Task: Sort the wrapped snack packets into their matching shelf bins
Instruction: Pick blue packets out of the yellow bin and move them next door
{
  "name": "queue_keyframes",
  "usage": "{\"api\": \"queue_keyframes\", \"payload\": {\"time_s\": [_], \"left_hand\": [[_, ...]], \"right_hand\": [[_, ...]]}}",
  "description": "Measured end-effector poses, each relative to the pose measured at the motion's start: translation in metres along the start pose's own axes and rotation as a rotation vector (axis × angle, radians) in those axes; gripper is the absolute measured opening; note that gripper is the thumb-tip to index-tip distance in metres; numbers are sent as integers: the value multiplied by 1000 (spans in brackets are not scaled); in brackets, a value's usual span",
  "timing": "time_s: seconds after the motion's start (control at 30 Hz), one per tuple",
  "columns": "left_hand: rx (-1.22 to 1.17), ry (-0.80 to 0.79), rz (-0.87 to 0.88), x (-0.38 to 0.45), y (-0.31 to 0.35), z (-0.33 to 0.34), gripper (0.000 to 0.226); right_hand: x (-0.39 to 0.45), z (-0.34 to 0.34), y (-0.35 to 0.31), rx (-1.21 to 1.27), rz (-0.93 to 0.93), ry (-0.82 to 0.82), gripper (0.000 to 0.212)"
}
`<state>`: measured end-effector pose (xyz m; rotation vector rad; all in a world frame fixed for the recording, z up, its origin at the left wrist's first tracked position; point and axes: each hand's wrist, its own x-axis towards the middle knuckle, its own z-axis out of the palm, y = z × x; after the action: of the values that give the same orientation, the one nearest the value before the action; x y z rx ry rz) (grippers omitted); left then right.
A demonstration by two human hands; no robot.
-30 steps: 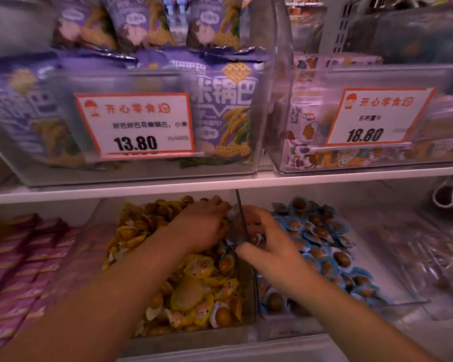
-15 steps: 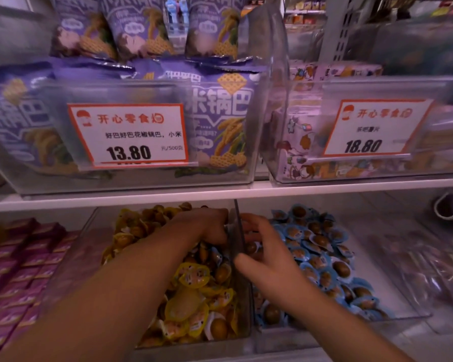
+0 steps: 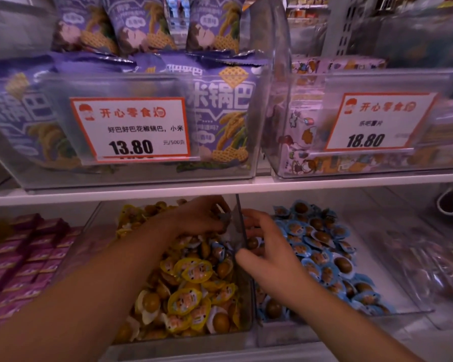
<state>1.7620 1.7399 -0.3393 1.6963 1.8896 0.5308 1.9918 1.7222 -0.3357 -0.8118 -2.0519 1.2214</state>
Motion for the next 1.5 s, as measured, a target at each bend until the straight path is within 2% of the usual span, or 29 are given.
{"api": "queue_keyframes", "payload": {"time_s": [0.13, 0.2, 0.23, 0.27, 0.3, 0.37, 0.43, 0.5, 0.6, 0.73, 0.83, 0.87, 0.9, 0.97, 1.0, 1.03, 1.07, 1.13, 1.2, 1.37, 1.5], "left_hand": [[-177, -15, -17, -21, -3, -14, 35], [-265, 149, -50, -30, -3, -18, 12], [-350, 252, -91, -34, -3, -20, 11], [-490, 324, -140, -39, -1, -19, 21], [-673, 350, -176, -42, 2, -19, 24], [-1015, 271, -185, -49, 8, -21, 15], [-1156, 145, -197, -53, 12, -19, 28], [-1187, 65, -224, -52, 20, -14, 37], [-1160, 11, -239, -47, 37, -1, 25], [-1089, 131, -202, -35, 45, 16, 5], [-1083, 201, -190, -30, 45, 15, 9], [-1033, 241, -206, -30, 41, 13, 13], [-867, 293, -213, -31, 36, 11, 16], [-176, 302, -129, -34, 22, 8, 16], [145, 210, -35, -36, 17, 9, 16], [362, 87, 42, -38, 16, 10, 19], [463, -22, 70, -38, 16, 10, 24], [515, -155, 31, -36, 21, 10, 35], [601, -178, -19, -31, 26, 12, 46], [728, 44, 8, -34, 26, 20, 38], [725, 121, 2, -45, 19, 18, 36]], "right_hand": [[1, 0, 0, -1, 4, -9, 67], [0, 0, -1, 6, 14, -17, 72], [0, 0, -1, 9, 14, -16, 73], [0, 0, -1, 5, 11, -11, 74], [0, 0, -1, -6, 7, -5, 74], [-1, 0, -1, -15, 8, -2, 74], [-1, 0, -1, -9, 16, -8, 72], [-1, 1, -2, -2, 15, -8, 69], [-2, 1, -2, -1, -1, 18, 61], [-1, 1, -1, -11, -2, 18, 60], [0, 0, 1, -14, -11, 13, 64], [0, 0, 1, -16, -9, 8, 67], [0, 0, 1, -19, -6, 4, 70], [1, 1, 1, -29, -3, 2, 74], [1, 1, 1, -31, -6, 3, 75], [1, 1, 0, -32, -8, 4, 76], [1, 1, 0, -34, -7, 5, 77], [1, 0, -1, -37, 0, 7, 78], [0, 1, -2, -30, 11, 5, 79], [-1, 0, -3, -40, 9, -2, 75], [-1, -1, -1, -49, -2, -10, 74]]}}
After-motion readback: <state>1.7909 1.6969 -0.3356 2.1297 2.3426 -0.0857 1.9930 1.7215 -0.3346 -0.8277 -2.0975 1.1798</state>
